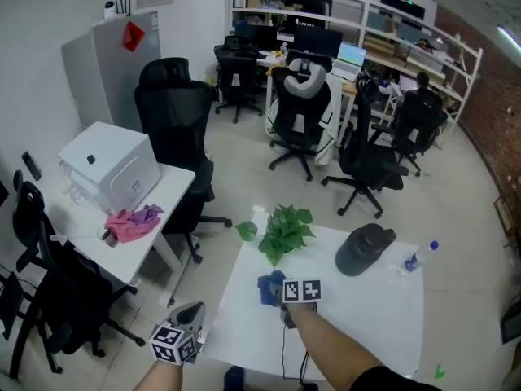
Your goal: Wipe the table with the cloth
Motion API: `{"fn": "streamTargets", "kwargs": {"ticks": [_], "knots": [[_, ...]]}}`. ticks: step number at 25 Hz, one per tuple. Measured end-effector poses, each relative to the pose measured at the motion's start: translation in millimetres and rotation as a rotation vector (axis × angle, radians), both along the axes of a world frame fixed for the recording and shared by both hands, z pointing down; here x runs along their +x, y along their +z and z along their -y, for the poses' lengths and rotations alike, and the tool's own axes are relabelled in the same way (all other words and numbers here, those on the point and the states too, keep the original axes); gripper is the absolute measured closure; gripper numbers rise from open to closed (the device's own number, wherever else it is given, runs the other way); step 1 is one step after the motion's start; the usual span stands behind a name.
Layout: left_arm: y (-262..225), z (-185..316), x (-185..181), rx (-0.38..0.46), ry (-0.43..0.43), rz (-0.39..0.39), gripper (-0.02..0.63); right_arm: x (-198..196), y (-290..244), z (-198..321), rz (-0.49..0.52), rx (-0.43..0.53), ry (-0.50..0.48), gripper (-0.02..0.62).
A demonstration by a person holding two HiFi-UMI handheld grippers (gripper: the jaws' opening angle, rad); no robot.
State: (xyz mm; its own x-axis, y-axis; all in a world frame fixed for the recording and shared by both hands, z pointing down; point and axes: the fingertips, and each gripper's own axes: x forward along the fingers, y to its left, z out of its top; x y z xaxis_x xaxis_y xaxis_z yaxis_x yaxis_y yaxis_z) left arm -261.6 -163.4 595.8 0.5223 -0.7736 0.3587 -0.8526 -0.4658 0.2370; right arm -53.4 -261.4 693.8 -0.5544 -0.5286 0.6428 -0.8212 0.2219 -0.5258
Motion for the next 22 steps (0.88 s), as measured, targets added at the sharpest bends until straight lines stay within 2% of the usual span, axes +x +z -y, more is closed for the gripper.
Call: {"fn": "streamTargets", "kwargs": {"ticks": [4,8,14,22], "knots": [[-15,-3,19,0.025,0.022,-0.010,0.608,49,-60,-11,0.085,0.139,-0.002,0.471],[-24,0,59,0.033,0.081,-0.022,0.609,145,-67,-57,0.092,0.146,0.098,0.472],[-34,-3,145,0.021,0.178,-0.051,0.608,287,-60,-121,0.011,0.134,0.252,0.471],[-33,-23,267,0.006,0.334,-0.034,0.609,497,-40,-238,-0.148,0.070,0.475,0.471]]}}
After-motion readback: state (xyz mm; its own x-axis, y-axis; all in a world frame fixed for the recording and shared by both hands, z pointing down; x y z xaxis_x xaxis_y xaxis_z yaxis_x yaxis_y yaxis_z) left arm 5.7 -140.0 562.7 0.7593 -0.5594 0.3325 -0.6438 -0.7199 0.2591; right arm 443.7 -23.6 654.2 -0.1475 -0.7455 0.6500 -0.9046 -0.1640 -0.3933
